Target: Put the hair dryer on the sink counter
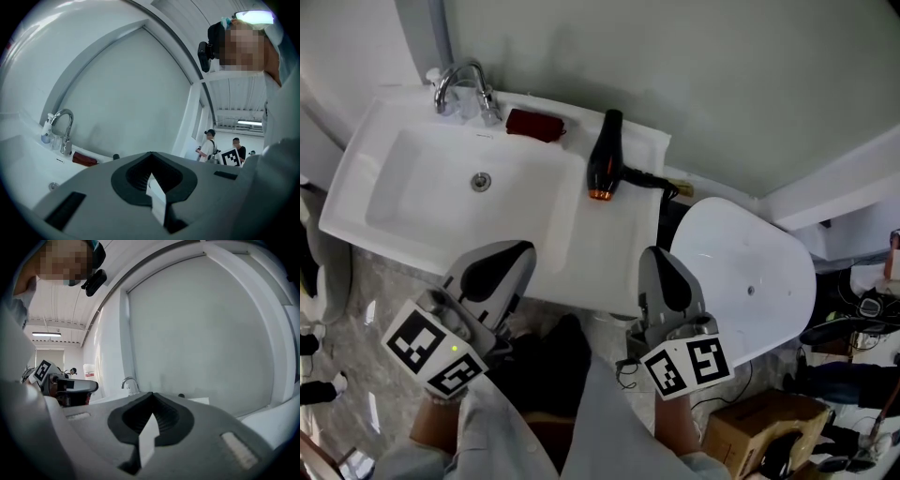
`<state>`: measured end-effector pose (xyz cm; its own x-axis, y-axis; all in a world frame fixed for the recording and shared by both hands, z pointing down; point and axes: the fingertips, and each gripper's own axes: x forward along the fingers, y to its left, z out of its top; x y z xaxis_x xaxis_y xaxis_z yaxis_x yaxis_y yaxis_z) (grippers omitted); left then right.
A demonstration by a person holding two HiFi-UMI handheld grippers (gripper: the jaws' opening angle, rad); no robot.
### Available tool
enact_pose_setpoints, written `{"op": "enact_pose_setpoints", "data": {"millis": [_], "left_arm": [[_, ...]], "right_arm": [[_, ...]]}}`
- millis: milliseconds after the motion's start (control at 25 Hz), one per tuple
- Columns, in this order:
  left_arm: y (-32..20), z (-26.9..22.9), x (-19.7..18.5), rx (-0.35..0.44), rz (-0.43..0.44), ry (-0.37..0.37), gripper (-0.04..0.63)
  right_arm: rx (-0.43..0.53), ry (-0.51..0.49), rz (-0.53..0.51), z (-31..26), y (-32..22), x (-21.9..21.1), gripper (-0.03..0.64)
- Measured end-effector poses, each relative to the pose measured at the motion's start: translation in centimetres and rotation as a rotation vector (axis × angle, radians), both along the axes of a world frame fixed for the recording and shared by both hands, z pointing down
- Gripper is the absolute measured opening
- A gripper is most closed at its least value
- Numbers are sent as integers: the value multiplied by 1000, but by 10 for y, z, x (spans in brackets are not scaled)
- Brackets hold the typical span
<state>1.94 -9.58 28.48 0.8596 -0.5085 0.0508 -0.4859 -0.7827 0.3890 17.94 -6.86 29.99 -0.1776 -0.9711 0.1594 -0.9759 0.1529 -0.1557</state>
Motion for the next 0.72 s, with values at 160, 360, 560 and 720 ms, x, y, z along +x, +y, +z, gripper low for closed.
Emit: {"op": "enact_pose_setpoints", "data": {"millis": [160,360,560,720], "left_arm": [[8,3,-16,-2,19,7,3],[19,6,-33,-9,38,16,3],[33,8,-41,-3,70,22,3],[42,8,-44,-1,98,28,3]], "right_arm": [[-2,6,9,0,11,-21,-2],[-1,11,40,-1,30,-37,-3],[-3,20,73,0,50,-47,-2],[0,26,105,-1,63,-52,-2]]}}
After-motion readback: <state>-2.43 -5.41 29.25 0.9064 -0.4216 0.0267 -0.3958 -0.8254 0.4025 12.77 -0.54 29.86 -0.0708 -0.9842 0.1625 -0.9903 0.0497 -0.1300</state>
